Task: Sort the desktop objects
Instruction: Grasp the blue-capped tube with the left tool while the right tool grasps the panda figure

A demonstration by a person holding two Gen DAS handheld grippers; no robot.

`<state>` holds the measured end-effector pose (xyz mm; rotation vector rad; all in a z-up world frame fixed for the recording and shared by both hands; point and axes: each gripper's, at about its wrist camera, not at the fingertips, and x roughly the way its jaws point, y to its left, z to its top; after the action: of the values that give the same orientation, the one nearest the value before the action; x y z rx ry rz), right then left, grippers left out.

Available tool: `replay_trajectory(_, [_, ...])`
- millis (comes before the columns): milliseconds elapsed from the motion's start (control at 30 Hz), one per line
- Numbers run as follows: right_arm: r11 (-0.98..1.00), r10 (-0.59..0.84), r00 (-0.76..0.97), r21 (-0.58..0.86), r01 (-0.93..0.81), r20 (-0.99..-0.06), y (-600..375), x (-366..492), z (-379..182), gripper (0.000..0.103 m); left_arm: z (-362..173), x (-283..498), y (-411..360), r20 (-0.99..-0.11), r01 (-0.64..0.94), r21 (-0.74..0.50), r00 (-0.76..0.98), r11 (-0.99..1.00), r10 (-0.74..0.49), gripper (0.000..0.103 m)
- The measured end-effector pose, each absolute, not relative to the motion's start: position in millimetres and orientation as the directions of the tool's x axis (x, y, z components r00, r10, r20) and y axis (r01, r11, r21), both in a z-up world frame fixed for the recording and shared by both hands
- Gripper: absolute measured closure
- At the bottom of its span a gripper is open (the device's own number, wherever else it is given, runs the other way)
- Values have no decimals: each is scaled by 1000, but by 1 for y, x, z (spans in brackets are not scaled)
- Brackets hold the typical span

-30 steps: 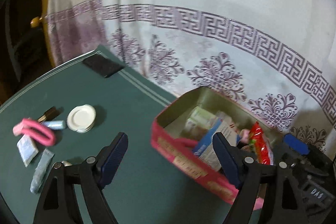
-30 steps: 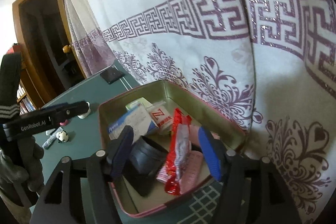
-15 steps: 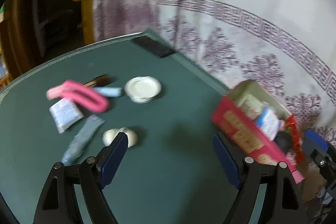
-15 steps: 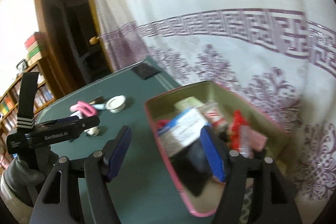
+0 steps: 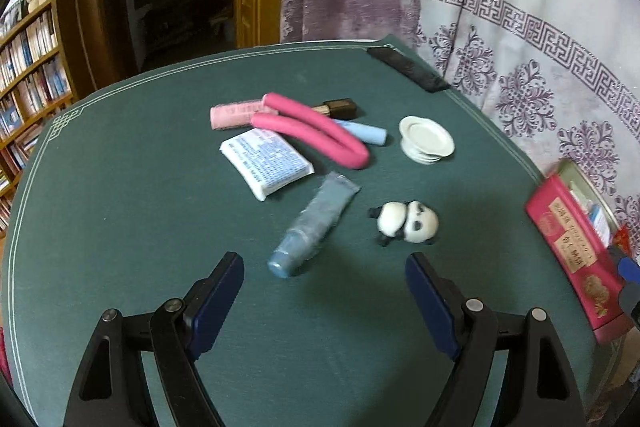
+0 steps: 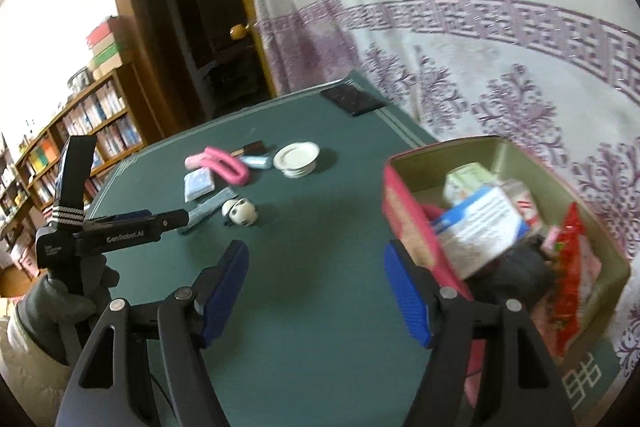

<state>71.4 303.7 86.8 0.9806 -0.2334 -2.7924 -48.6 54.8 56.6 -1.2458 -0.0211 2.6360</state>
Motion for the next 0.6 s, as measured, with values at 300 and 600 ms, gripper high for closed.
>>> replay_trajectory(300, [-967, -246, -727, 211, 141, -641, 283, 53, 73, 29, 43, -63, 45, -782, -185, -100, -594, -978, 192, 18])
replay_trajectory(600, [-962, -269, -696, 222, 159, -666, 270, 38, 61, 29, 31, -77, 41, -798, -170, -96, -576, -981, 178, 18])
